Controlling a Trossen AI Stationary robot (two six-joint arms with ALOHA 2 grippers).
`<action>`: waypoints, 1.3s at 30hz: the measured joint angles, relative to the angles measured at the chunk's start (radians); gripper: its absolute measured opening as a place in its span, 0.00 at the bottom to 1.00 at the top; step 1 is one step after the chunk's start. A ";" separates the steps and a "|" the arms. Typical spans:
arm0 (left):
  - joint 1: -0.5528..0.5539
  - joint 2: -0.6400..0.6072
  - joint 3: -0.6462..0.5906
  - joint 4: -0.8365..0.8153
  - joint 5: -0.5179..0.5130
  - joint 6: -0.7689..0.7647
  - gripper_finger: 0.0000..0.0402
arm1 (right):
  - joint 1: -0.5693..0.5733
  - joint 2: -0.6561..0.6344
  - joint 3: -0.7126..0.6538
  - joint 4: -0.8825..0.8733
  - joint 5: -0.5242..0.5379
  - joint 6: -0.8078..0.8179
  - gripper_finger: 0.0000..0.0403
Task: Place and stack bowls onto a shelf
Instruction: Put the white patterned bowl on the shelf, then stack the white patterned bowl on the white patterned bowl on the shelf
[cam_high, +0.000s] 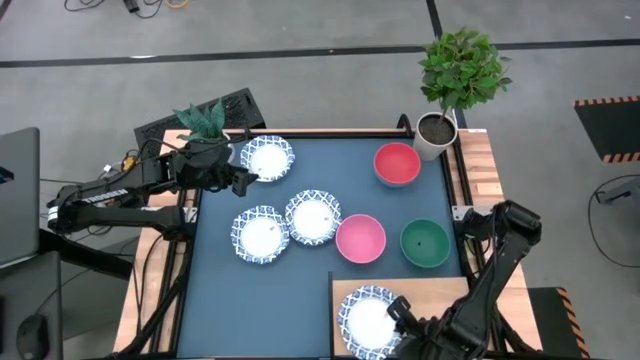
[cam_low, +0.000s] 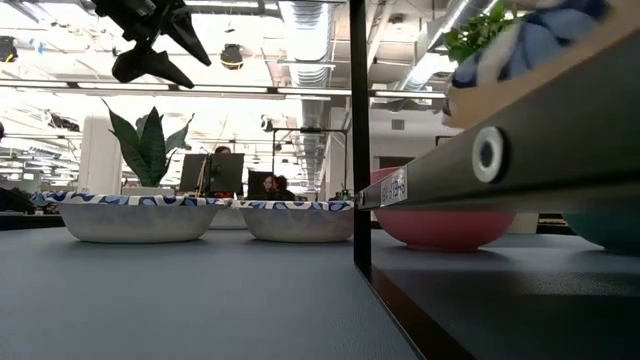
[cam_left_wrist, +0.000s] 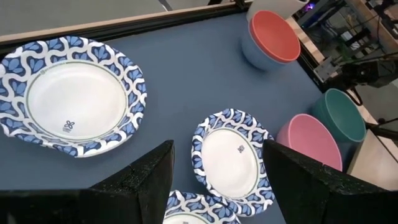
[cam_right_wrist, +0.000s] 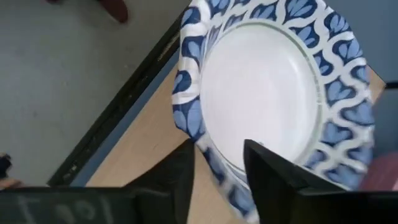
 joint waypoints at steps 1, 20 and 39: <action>0.000 0.000 0.000 0.000 0.000 0.000 0.57 | -0.003 -0.008 0.000 -0.001 0.000 0.020 0.44; 0.000 0.000 0.000 -0.001 0.001 -0.005 0.57 | -0.085 -0.202 0.000 -0.149 0.026 0.502 0.55; 0.000 0.000 0.000 -0.001 0.034 -0.058 0.57 | -0.293 -0.323 0.000 -0.372 0.029 0.760 0.53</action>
